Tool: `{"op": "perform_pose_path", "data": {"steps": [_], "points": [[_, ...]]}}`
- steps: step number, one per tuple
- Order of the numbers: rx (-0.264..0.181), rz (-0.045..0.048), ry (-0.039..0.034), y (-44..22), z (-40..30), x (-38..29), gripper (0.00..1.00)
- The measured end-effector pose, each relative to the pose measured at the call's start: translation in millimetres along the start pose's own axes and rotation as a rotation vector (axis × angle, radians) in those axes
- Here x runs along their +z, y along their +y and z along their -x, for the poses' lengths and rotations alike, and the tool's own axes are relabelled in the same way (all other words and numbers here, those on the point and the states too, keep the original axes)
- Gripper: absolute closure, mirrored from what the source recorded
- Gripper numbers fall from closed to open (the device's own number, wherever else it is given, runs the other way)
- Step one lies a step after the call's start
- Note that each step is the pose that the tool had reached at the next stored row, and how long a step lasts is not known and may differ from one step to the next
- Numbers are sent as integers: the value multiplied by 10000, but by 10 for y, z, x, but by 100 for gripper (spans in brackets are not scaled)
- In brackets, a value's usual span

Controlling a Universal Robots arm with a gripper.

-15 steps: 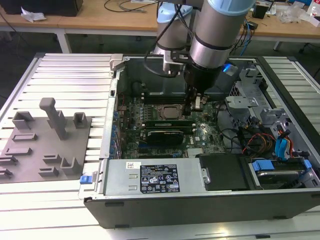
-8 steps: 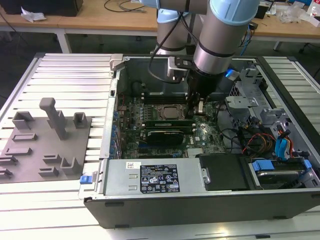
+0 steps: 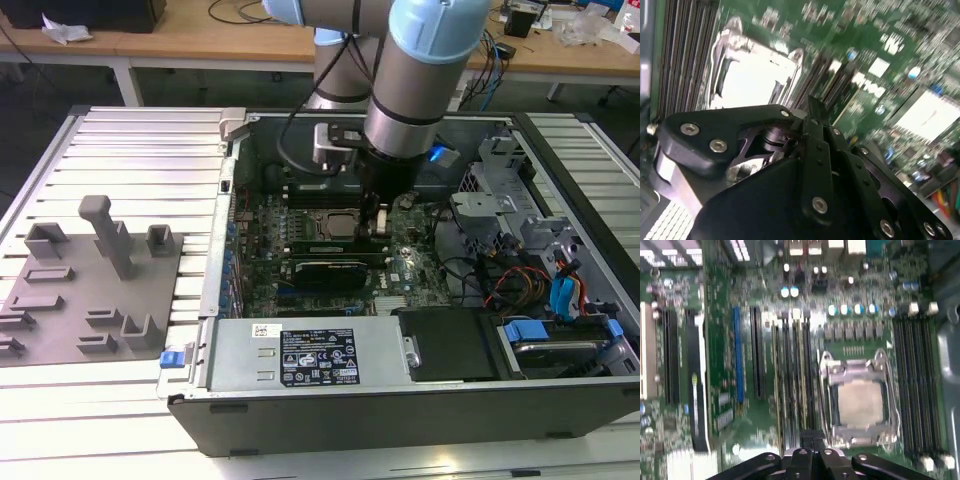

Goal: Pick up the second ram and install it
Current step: 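Press down the second ram until it locks into place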

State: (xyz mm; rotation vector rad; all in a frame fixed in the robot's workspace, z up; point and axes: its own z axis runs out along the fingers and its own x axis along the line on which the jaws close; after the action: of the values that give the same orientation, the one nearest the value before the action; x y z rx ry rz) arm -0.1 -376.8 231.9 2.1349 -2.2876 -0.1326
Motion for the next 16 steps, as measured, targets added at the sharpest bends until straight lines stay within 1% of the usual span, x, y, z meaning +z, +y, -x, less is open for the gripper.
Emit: {"op": "perform_pose_path", "data": {"steps": [2, 4, 7, 8, 9, 10, 12, 14, 16], "points": [[0, -22, -1, 106, -7, 7, 89], [-3, -75, -6, 308, -21, 20, 89], [-8, -168, -10, 542, -38, 40, 89], [-10, -186, -12, 598, -42, 49, 89], [-9, -188, -10, 624, -44, 57, 89], [-10, -186, -10, 625, -45, 66, 89], [-9, -186, -35, 624, -45, 80, 89], [-16, -193, -86, 624, -40, 34, 89], [-16, -182, -112, 609, -38, -13, 89]]}}
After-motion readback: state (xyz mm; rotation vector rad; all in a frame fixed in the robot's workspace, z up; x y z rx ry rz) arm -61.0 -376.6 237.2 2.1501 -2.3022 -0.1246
